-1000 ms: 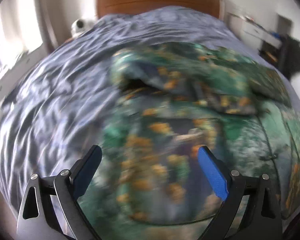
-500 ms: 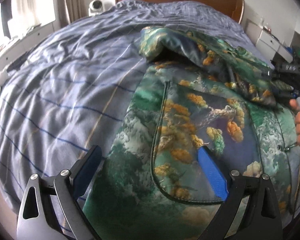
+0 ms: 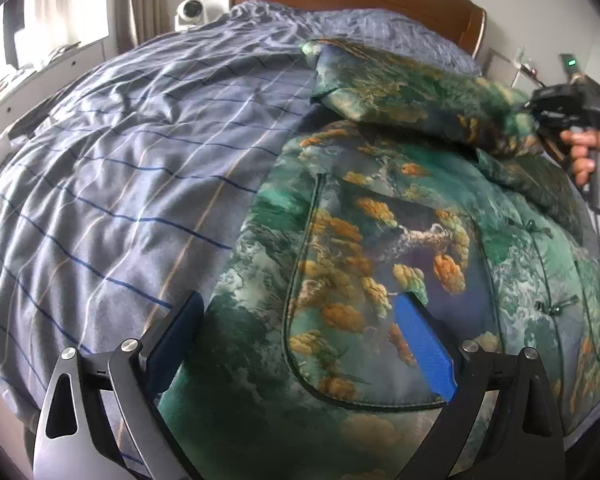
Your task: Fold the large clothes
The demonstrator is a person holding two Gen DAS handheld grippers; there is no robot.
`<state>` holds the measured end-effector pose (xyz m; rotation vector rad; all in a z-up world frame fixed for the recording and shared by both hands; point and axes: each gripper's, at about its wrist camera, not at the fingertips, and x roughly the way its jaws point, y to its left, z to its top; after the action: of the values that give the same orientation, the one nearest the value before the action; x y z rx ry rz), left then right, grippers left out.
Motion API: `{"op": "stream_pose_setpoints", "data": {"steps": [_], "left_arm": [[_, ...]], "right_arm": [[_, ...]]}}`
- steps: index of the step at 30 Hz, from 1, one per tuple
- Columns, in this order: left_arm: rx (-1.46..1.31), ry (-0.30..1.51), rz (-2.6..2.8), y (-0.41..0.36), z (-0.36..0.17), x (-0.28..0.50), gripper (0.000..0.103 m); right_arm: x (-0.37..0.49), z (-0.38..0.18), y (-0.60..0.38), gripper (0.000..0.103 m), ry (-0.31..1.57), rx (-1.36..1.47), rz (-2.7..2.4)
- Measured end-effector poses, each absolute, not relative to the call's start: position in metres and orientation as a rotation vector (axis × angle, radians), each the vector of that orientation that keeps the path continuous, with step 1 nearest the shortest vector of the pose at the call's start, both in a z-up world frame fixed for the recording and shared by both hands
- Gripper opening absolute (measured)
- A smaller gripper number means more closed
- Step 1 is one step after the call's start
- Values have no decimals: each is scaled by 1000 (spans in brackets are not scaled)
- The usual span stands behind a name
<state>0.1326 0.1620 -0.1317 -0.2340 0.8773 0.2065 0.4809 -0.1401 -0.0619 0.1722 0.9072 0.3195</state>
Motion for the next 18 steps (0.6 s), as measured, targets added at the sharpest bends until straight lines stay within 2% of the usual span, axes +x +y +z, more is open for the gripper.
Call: {"op": "stream_pose_setpoints", "data": {"steps": [4, 6, 7, 8, 10, 11, 15, 18], "left_arm": [[-215, 892, 211, 160, -132, 133, 97], [-216, 907, 206, 160, -130, 135, 97], [-216, 911, 201, 160, -128, 136, 97], [-211, 914, 195, 160, -124, 139, 97], [-196, 909, 179, 161, -115, 147, 97], [-186, 903, 168, 162, -109, 153, 97], [-154, 848, 137, 166, -74, 197, 97], [-139, 816, 88, 165, -56, 251, 97]], "right_arm": [[495, -107, -132, 10, 994, 141, 286], [496, -122, -129, 15, 1005, 142, 275], [494, -126, -128, 20, 1011, 152, 271], [495, -131, -128, 34, 1025, 171, 269], [491, -134, -133, 52, 1042, 194, 292], [489, -132, -134, 57, 1047, 198, 318], [473, -109, -139, 58, 1013, 122, 321], [454, -82, -136, 58, 902, 26, 307]]}}
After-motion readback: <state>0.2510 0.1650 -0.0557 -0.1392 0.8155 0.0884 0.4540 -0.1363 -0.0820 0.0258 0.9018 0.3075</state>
